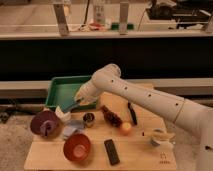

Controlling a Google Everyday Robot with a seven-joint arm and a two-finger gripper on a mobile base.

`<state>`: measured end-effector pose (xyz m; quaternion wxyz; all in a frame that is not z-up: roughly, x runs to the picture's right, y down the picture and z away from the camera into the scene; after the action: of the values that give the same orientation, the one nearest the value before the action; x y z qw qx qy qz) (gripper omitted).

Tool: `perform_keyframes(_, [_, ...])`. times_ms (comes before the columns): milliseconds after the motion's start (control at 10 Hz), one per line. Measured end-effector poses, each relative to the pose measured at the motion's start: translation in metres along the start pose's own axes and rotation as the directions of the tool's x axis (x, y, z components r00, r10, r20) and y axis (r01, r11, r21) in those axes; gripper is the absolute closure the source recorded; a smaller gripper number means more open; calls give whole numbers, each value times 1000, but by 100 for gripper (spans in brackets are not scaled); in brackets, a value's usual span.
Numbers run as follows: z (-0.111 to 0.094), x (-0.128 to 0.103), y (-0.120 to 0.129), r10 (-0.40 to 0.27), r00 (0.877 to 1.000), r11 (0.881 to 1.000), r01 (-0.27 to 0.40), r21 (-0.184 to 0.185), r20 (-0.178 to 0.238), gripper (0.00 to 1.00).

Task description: Place sponge in purple bowl

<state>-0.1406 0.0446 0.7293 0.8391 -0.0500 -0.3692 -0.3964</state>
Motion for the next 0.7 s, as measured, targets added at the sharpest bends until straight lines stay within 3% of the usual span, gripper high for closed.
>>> perform_keyframes(200, [8, -25, -27, -82, 996, 996, 81, 36, 27, 100])
perform_keyframes(500, [16, -49, -45, -169, 984, 984, 166, 57, 47, 100])
perform_keyframes(700, [25, -69, -60, -234, 970, 971, 229, 70, 65, 100])
